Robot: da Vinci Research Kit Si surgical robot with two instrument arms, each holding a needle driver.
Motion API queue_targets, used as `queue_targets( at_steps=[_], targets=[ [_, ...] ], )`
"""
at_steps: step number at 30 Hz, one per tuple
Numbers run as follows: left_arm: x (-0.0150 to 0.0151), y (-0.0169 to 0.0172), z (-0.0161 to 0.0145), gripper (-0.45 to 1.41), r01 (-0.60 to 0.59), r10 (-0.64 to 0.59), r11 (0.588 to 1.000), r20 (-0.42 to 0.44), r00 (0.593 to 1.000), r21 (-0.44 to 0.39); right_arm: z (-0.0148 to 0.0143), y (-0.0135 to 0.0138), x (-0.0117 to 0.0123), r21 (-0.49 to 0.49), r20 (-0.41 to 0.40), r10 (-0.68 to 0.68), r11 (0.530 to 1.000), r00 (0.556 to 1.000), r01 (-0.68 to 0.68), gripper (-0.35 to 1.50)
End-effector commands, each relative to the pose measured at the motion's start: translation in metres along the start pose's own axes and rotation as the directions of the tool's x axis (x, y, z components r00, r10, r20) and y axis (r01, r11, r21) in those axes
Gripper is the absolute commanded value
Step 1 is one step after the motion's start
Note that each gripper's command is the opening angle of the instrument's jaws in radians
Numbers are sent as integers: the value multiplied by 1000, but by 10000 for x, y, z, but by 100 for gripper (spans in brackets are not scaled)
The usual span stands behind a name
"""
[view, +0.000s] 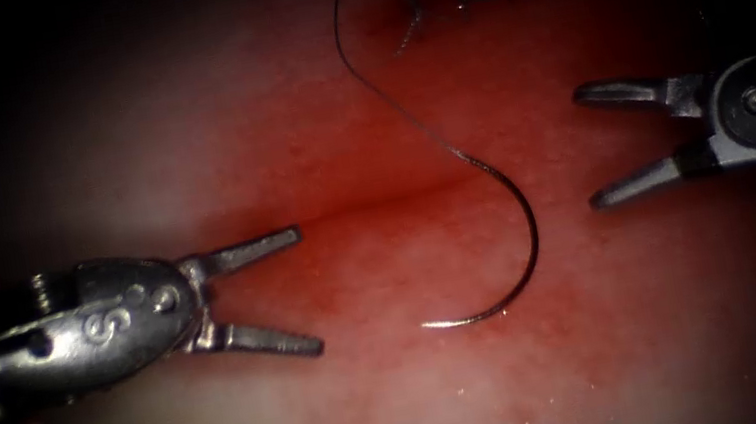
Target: Wound Closure
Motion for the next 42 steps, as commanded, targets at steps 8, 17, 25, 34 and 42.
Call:
queue_targets(
  at_steps=[8,17,25,34,42],
  targets=[
    [24,-4,48,70,36,-36,999,-9,999,-15,22,-8,-15,18,54,-25,1000,998,24,68],
    [21,10,87,67,53,-51,997,30,998,-51,24,-5,-19,16,61,-22,1000,998,21,68],
    [9,12,112,63,56,-48,995,99,994,-87,24,-5,-17,16,62,-20,1000,998,19,67],
    [-9,9,131,58,66,-50,992,147,988,-109,23,-6,-17,15,63,-13,1000,998,13,67],
    [-23,5,133,-21,76,-54,990,175,983,-119,22,-6,-15,15,67,24,1000,997,-25,55]
  ],
)
